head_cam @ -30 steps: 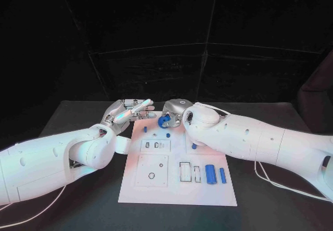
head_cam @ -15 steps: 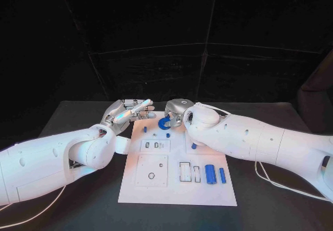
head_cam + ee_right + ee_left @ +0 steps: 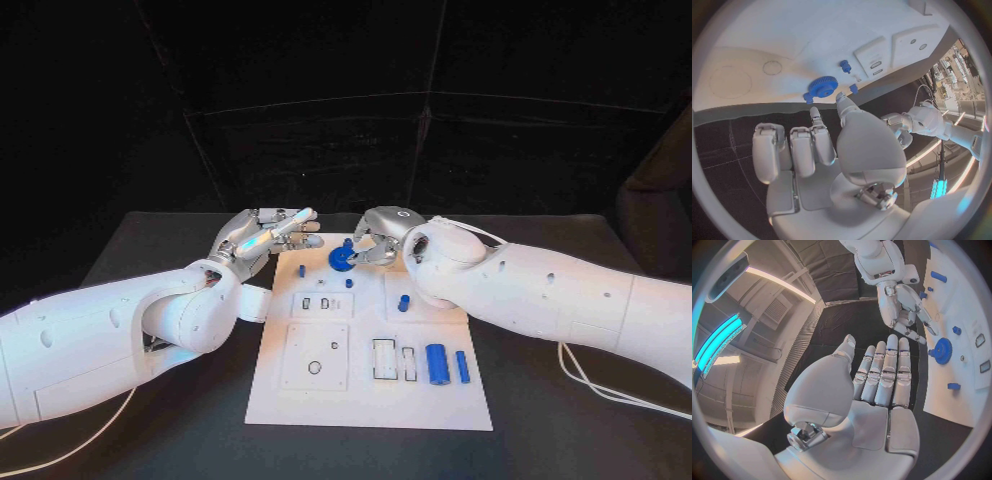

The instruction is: Assemble the parts on the task board

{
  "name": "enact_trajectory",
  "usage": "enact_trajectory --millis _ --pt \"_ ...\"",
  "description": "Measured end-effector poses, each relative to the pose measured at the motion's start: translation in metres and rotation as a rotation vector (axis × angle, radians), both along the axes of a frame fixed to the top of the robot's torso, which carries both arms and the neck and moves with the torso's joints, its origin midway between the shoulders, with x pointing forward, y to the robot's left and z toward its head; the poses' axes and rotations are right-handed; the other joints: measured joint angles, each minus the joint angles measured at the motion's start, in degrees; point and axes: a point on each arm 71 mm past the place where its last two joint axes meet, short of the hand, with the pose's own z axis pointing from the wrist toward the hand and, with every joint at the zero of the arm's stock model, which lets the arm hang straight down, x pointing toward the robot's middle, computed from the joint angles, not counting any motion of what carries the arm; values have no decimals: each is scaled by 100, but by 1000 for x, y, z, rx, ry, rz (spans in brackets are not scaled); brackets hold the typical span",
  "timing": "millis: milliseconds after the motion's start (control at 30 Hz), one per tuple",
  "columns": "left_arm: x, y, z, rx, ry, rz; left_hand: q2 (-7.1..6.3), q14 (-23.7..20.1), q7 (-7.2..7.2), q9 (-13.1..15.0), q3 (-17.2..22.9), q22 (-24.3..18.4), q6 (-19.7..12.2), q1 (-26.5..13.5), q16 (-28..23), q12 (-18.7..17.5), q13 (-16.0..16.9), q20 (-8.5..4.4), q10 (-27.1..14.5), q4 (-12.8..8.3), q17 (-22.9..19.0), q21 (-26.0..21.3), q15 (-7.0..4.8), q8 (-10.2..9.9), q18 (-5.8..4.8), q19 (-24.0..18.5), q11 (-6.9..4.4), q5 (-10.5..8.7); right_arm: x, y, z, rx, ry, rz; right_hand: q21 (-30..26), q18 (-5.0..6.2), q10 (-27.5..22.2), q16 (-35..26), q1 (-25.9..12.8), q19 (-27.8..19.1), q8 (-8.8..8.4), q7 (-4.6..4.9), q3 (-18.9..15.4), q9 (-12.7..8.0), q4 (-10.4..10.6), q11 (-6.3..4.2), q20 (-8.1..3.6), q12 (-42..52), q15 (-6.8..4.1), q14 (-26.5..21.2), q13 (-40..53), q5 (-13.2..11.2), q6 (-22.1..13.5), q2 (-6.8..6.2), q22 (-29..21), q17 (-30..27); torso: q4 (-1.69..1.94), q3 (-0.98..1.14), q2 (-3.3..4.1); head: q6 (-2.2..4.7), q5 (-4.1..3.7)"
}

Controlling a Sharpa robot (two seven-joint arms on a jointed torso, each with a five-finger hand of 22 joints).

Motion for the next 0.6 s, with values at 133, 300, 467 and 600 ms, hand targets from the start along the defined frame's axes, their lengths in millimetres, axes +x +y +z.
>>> enact_trajectory --millis 133,300,467,600 --pt "1 1 0 2 0 4 0 0 0 0 0 0 0 0 0 0 0 0 0 0 0 0 0 0 0 0 0 0 -6 -35 5 81 -7 16 0 0 0 0 466 0 0 9 81 0 -283 0 0 0 0 0 0 111 32 55 0 0 -21 2 -7 30 1" --pt "2 5 -1 6 0 12 0 0 0 0 0 0 0 0 0 0 0 0 0 0 0 0 0 0 -1 0 0 0 -10 -80 9 141 -11 27 -22 -1 0 0 894 -13 0 -8 162 -1 -621 0 -13 0 0 0 0 188 95 6 0 0 -76 26 -23 76 51" --pt "4 7 -2 10 0 19 0 0 0 0 16 0 0 0 0 0 1 0 0 -16 0 0 0 0 0 0 0 0 -10 -124 10 175 -7 6 -22 -1 0 0 893 -22 0 -28 119 -1 -664 0 -22 0 0 0 0 217 115 7 0 -1 -110 51 -32 115 15" --pt "5 8 -3 13 0 23 0 0 0 0 16 0 0 0 0 0 1 0 0 -16 0 0 0 0 -1 0 0 0 -8 -148 10 197 -3 -16 -22 0 0 0 861 -22 0 -28 79 -8 -656 0 -22 0 0 0 0 217 114 -25 0 -1 -113 56 -26 130 -58"
